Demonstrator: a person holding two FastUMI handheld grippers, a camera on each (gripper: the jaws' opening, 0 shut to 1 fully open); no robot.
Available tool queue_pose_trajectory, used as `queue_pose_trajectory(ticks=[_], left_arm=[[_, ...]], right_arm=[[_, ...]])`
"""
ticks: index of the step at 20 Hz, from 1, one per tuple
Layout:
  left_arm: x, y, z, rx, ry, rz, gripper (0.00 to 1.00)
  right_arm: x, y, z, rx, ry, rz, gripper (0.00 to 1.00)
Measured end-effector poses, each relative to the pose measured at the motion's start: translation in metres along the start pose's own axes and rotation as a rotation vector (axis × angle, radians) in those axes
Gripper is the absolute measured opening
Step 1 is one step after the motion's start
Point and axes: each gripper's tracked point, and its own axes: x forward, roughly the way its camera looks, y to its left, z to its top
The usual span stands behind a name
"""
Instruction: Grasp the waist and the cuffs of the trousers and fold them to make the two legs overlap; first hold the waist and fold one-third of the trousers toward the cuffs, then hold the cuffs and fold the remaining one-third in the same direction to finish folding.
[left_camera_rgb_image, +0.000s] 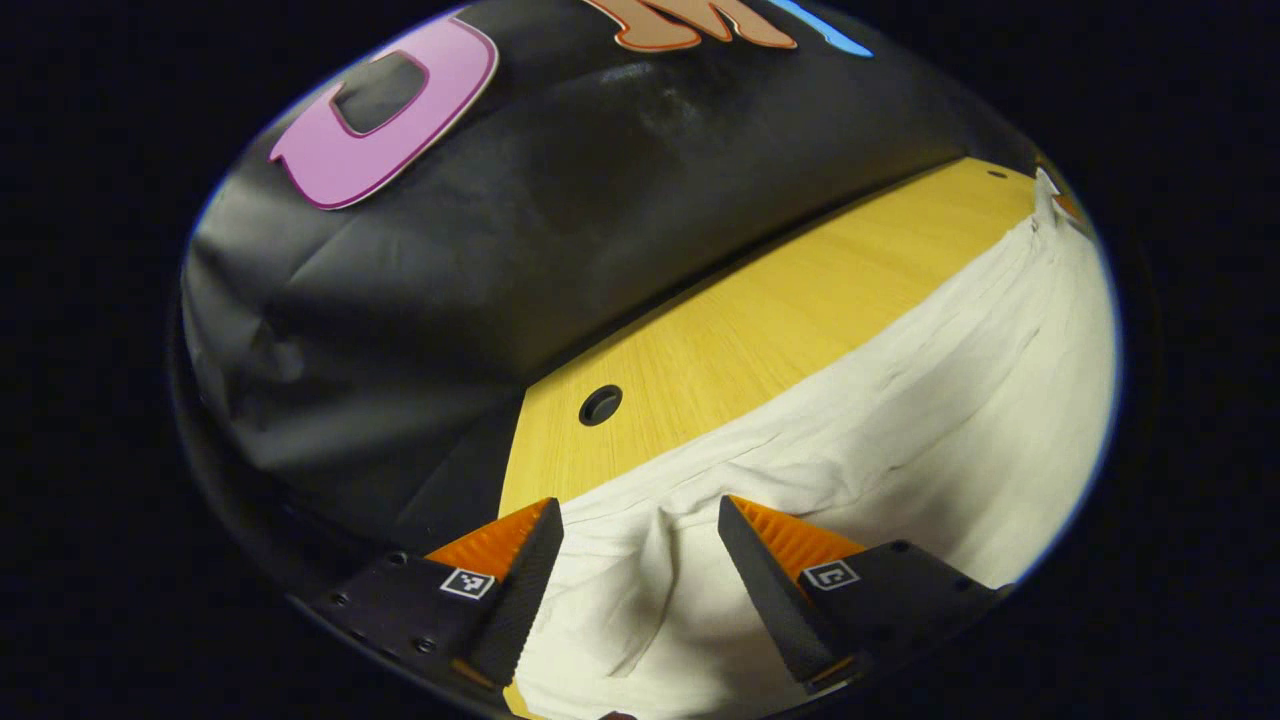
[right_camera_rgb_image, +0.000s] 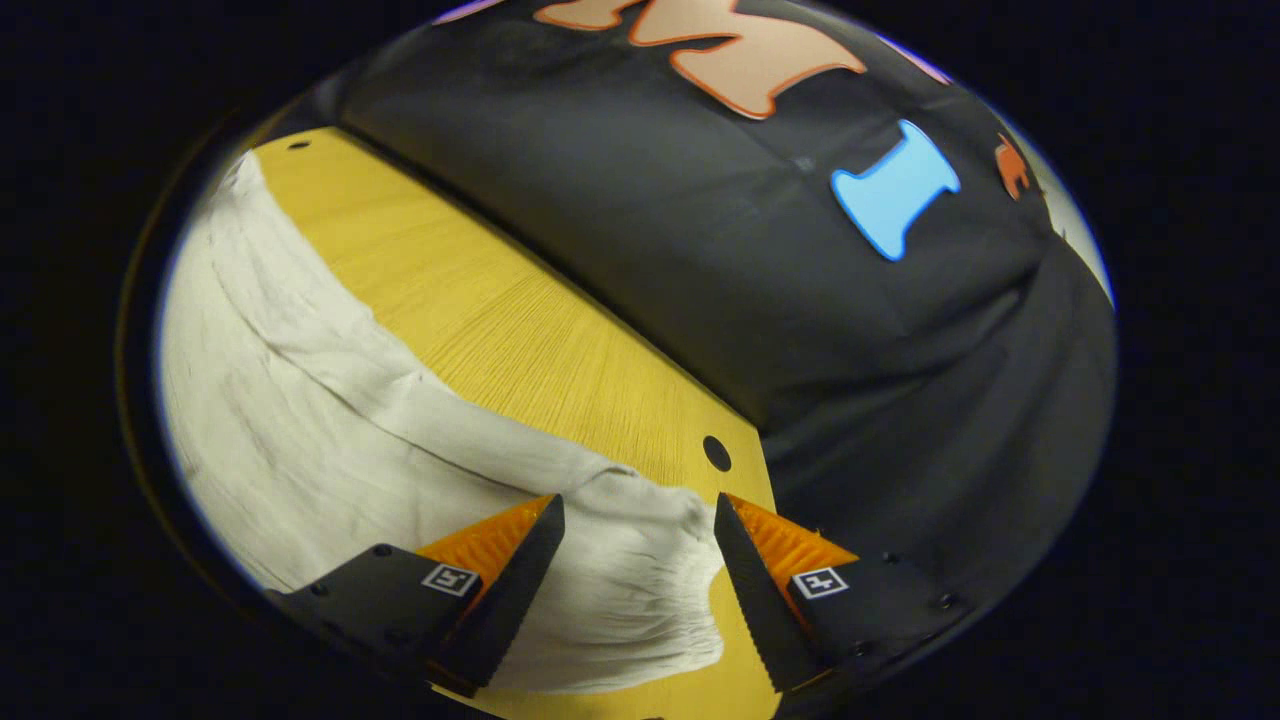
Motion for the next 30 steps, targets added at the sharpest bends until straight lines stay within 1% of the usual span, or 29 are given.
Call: queue_pose_trajectory(ticks=[3,6,9,10,11,14,15,16,19,20,21,23,24,25,27,28,29,30], left_arm=[[-0.026,-0.016,0.034,-0.079,-0.057,-0.006,0.95],[-0.064,-0.033,0.072,-0.157,-0.130,-0.001,0.95],[-0.096,-0.048,0.103,-0.194,-0.186,0.005,0.95],[-0.106,-0.054,0.114,-0.203,-0.200,0.001,0.95],[-0.116,-0.058,0.124,-0.207,-0.210,0.001,0.95],[-0.135,-0.084,0.145,-0.227,-0.229,-0.017,0.95],[-0.142,-0.093,0.149,-0.235,-0.232,-0.024,0.96],[-0.145,-0.099,0.153,-0.241,-0.231,-0.031,0.95],[-0.156,-0.116,0.158,-0.251,-0.225,-0.043,0.96],[-0.160,-0.119,0.159,-0.251,-0.223,-0.043,1.00],[-0.165,-0.121,0.159,-0.249,-0.219,-0.036,0.96],[-0.171,-0.123,0.157,-0.245,-0.214,-0.024,0.96],[-0.175,-0.124,0.155,-0.244,-0.209,-0.016,0.96],[-0.179,-0.124,0.153,-0.245,-0.203,-0.006,0.96],[-0.186,-0.125,0.147,-0.254,-0.188,0.011,0.96],[-0.190,-0.125,0.143,-0.259,-0.183,0.021,0.96],[-0.194,-0.125,0.141,-0.264,-0.178,0.033,0.96],[-0.196,-0.123,0.138,-0.272,-0.172,0.043,0.96]], right_arm=[[-0.021,-0.023,-0.005,0.161,-0.006,-0.031,0.98],[-0.032,-0.044,-0.017,0.324,-0.013,-0.011,0.98],[-0.033,-0.064,-0.045,0.450,0.014,0.004,0.98],[-0.033,-0.071,-0.056,0.492,0.025,0.003,1.00],[-0.033,-0.076,-0.063,0.537,0.037,0.009,1.00],[-0.028,-0.077,-0.092,0.672,0.086,0.036,1.00],[-0.026,-0.073,-0.100,0.711,0.100,0.050,0.98],[-0.025,-0.070,-0.107,0.741,0.113,0.061,1.00],[-0.027,-0.059,-0.124,0.830,0.161,0.106,0.98],[-0.027,-0.053,-0.128,0.872,0.177,0.126,0.96],[-0.025,-0.048,-0.131,0.924,0.193,0.146,0.97],[-0.022,-0.037,-0.136,1.041,0.237,0.178,0.96],[-0.022,-0.034,-0.140,1.092,0.261,0.183,0.92],[-0.018,-0.032,-0.142,1.137,0.281,0.189,0.96],[-0.015,-0.027,-0.144,1.202,0.307,0.213,0.96],[-0.010,-0.029,-0.143,1.217,0.291,0.205,0.97],[-0.010,-0.028,-0.141,1.235,0.298,0.226,0.91],[-0.007,-0.029,-0.138,1.244,0.300,0.220,0.94]])
